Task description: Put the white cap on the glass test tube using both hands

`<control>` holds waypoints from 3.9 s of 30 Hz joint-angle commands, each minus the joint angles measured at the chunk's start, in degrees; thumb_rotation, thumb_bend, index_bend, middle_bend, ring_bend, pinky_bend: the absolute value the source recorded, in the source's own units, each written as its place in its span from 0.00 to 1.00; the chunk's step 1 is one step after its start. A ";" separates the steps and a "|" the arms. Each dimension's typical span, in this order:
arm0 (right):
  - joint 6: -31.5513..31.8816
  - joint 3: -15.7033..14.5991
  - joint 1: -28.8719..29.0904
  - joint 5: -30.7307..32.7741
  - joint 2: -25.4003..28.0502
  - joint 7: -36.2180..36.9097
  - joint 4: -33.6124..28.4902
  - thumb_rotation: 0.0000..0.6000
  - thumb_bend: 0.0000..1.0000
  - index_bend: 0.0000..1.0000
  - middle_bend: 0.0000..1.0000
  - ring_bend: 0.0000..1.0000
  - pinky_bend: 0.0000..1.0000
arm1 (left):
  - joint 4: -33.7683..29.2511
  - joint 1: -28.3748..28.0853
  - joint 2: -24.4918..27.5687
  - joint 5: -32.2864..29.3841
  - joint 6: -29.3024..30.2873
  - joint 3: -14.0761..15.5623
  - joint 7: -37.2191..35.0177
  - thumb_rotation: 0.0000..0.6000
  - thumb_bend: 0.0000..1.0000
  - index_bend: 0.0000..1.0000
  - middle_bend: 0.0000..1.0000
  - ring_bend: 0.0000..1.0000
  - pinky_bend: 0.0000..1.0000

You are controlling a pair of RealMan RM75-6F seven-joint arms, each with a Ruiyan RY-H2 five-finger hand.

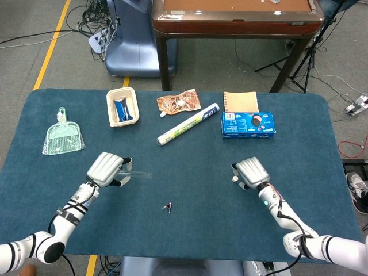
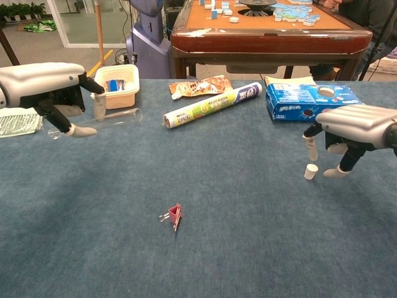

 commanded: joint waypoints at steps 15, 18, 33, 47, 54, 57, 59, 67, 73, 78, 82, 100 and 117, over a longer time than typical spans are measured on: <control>-2.09 0.32 1.24 1.05 -2.83 -0.16 3.55 1.00 0.20 0.52 1.00 1.00 1.00 | 0.98 -0.08 -0.22 -0.50 -0.76 -0.08 -0.66 1.00 0.26 0.58 1.00 1.00 1.00; -2.45 0.35 1.41 1.42 -3.20 -0.27 3.93 1.00 0.20 0.52 1.00 1.00 1.00 | 1.12 -0.09 -0.31 -0.39 -0.77 -0.07 -0.76 1.00 0.26 0.58 1.00 1.00 1.00; -3.19 0.61 2.08 1.90 -3.96 -0.22 4.92 1.00 0.26 0.52 1.00 1.00 1.00 | 1.44 0.09 -0.31 -0.42 -0.74 -0.02 -0.92 1.00 0.26 0.58 1.00 1.00 1.00; -3.11 0.32 2.12 2.65 -3.41 -0.95 3.86 1.00 0.29 0.58 1.00 1.00 1.00 | 1.86 0.10 -0.40 -0.64 -1.13 0.04 -1.10 1.00 0.26 0.58 1.00 1.00 1.00; -0.67 1.55 1.24 -0.41 0.82 3.12 -2.26 1.00 0.35 0.67 1.00 1.00 1.00 | 2.35 -0.42 0.11 -1.32 -2.41 -0.76 -2.75 1.00 0.26 0.59 1.00 1.00 1.00; 0.09 2.81 1.12 -2.20 4.13 6.14 -6.97 1.00 0.35 0.69 1.00 1.00 1.00 | 2.78 -0.86 0.14 -1.98 -3.45 -1.56 -4.58 1.00 0.26 0.59 1.00 1.00 1.00; 0.80 3.91 1.25 -3.96 6.90 7.99 -10.62 1.00 0.35 0.70 1.00 1.00 1.00 | 3.02 -1.20 -0.03 -2.31 -4.20 -2.13 -6.13 1.00 0.26 0.59 1.00 1.00 1.00; 1.05 9.72 3.27 -6.39 15.34 14.87 -21.38 1.00 0.37 0.71 1.00 1.00 1.00 | 3.42 -2.65 -1.68 -2.86 -6.62 -4.06 -11.77 1.00 0.26 0.59 1.00 1.00 1.00; 0.42 12.67 5.33 -5.84 16.38 17.99 -23.76 1.00 0.37 0.72 1.00 1.00 1.00 | 2.74 -3.70 -2.81 -3.84 -8.58 -5.51 -16.08 1.00 0.26 0.59 1.00 1.00 1.00; -0.98 14.06 7.56 -4.69 15.45 19.38 -24.16 1.00 0.37 0.72 1.00 1.00 1.00 | 2.25 -4.27 -3.70 -3.65 -9.27 -6.34 -19.09 1.00 0.26 0.60 1.00 1.00 1.00; -1.38 14.74 9.21 -3.63 14.49 18.72 -24.12 1.00 0.37 0.72 1.00 1.00 1.00 | 2.20 -4.68 -4.63 -3.57 -9.31 -6.66 -20.19 1.00 0.26 0.60 1.00 1.00 1.00; -1.26 14.36 12.40 -1.55 10.58 18.95 -22.50 1.00 0.37 0.72 1.00 1.00 1.00 | 2.84 -6.75 -6.98 -6.33 -9.48 -7.93 -20.44 1.00 0.26 0.60 1.00 1.00 1.00; -0.97 13.74 13.24 -1.58 10.18 19.69 -21.60 1.00 0.37 0.72 1.00 1.00 1.00 | 2.34 -7.40 -7.19 -6.95 -8.89 -8.00 -19.94 1.00 0.26 0.60 1.00 1.00 1.00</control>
